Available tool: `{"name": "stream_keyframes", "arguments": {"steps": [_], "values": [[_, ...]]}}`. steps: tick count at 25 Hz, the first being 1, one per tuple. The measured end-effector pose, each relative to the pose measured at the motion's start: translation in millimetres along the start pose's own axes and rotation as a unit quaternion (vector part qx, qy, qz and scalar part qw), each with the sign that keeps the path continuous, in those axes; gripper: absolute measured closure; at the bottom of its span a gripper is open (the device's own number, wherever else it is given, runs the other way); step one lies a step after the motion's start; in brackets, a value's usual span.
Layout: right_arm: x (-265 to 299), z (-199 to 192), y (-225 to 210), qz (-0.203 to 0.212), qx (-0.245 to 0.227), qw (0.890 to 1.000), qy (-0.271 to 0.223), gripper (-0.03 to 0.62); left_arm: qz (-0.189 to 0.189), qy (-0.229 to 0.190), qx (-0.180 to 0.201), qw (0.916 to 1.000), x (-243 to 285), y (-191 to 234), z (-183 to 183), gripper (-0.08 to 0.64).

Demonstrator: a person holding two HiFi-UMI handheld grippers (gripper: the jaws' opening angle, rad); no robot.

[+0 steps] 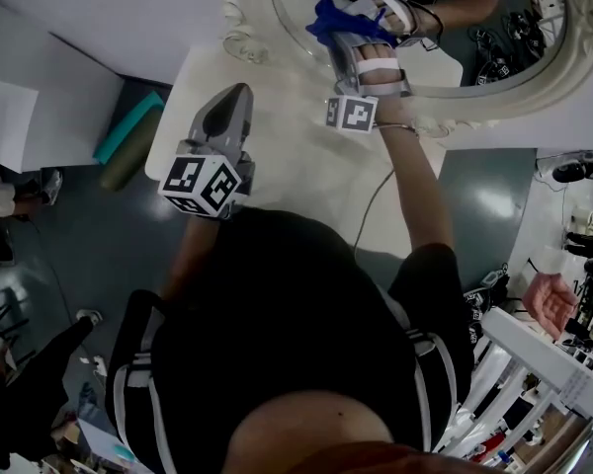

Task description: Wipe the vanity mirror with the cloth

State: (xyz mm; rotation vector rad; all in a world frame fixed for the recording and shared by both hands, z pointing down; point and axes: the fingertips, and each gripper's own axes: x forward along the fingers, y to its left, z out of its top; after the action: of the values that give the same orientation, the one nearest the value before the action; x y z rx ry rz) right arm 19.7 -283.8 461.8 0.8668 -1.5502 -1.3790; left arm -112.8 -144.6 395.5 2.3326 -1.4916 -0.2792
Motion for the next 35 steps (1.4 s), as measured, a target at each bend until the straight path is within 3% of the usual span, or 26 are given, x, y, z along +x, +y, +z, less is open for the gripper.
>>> {"name": "stream_keyframes", "arguments": {"steps": [9,19,23,26,28,30,32,35], "values": [[-12,-43,121,0.123,0.029,0.991,0.038,0.526,0.008,0.001,0.002,1.0000,-8,3,0,0.549],[-26,-70,176,0.217,0.101,0.968,0.079,0.528,0.008,-0.003,0.003,1.0000,-13,7,3,0.549],[-29,-67,177,0.227,0.136,0.962,0.074,0.528,0.006,-0.002,-0.001,1.0000,-14,7,1,0.549],[-38,-58,142,0.179,0.240,0.953,0.037,0.526,-0.001,-0.002,-0.001,1.0000,-10,2,1,0.549],[-51,-47,94,0.113,0.330,0.937,-0.002,0.526,-0.006,-0.001,0.000,1.0000,-6,-1,0,0.549],[-72,-43,31,0.022,0.419,0.906,-0.045,0.526,-0.010,0.001,-0.001,0.9999,-3,-4,-1,0.549],[-99,-53,-34,-0.082,0.495,0.862,-0.075,0.526,-0.017,0.003,-0.001,0.9999,1,-9,-2,0.549],[-149,-96,-111,-0.235,0.582,0.773,-0.092,0.526,-0.026,0.005,0.001,0.9996,6,-17,-3,0.549]]}}
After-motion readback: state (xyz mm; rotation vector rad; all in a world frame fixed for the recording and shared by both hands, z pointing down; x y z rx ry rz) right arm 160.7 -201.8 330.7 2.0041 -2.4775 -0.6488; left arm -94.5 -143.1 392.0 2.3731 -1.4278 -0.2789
